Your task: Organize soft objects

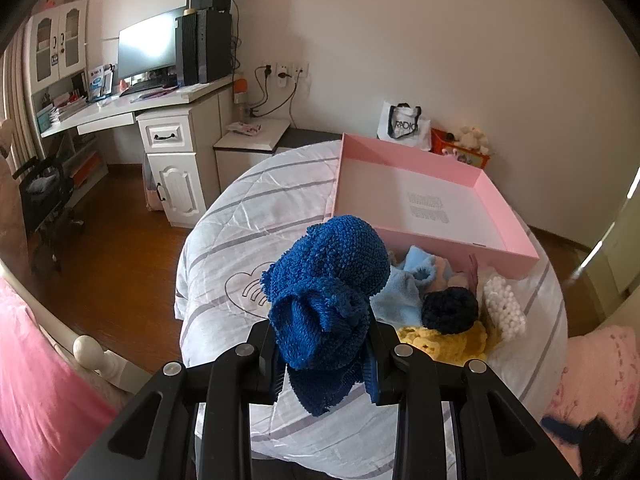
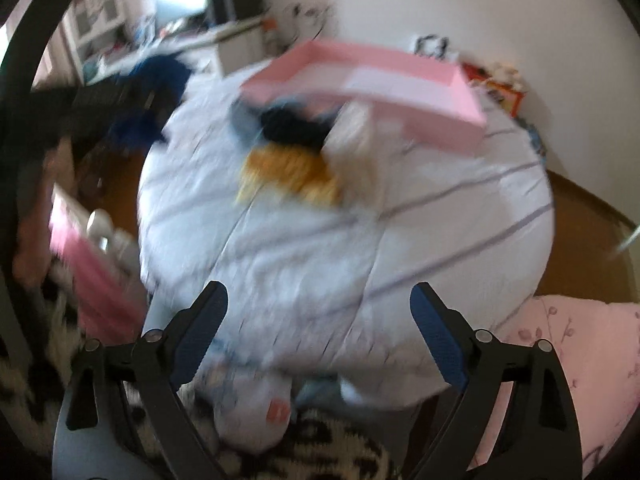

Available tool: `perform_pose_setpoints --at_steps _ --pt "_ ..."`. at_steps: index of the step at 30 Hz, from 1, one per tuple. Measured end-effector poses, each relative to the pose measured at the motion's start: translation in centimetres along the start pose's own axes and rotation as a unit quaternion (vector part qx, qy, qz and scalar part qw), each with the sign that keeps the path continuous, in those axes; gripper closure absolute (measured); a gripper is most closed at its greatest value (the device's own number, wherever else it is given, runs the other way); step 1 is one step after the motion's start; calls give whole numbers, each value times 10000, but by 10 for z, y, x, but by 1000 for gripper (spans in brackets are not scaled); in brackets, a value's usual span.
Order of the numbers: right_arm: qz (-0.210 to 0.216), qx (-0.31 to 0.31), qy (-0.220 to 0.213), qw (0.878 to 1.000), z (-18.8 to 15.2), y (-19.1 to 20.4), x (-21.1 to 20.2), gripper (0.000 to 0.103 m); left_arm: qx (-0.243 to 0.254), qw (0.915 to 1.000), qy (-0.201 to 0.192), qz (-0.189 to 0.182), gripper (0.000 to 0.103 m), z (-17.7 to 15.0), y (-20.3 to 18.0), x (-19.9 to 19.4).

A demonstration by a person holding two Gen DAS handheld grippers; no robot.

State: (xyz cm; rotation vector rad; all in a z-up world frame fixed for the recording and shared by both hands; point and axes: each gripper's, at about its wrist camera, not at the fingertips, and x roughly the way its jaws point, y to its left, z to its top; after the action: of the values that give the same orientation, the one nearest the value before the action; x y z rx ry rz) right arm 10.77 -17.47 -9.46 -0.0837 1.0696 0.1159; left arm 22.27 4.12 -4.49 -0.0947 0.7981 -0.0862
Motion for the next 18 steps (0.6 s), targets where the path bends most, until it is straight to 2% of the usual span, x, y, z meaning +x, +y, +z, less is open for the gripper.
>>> perform_pose_setpoints --at_steps 3,4,6,9,10,11,13,18 --pt "63 -290 431 9986 -15 17 7 8 -41 10000 -2 -33 75 -2 2 -2" --pt "27 -368 535 9979 -18 22 11 3 -42 10000 4 -67 75 -2 2 -2" --pt "-18 -462 806 9957 -21 30 24 1 -28 9999 3 -103 75 -3 1 -3" --pt "351 -362 1444 9882 -27 34 57 2 -37 9999 -35 -137 75 -3 4 -7" --pt "414 -285 1633 9853 -28 34 67 9 -44 9999 -43 -139 75 -3 5 -8" --pt "491 -236 1742 9832 -29 34 74 25 -51 9999 -44 -143 75 -3 6 -8" --pt "861 26 1957 9769 -33 29 87 50 -54 9999 -24 -123 75 -3 7 -8" --pt "846 -10 1675 9822 -30 27 73 56 -67 9999 21 -85 75 0 7 -9"
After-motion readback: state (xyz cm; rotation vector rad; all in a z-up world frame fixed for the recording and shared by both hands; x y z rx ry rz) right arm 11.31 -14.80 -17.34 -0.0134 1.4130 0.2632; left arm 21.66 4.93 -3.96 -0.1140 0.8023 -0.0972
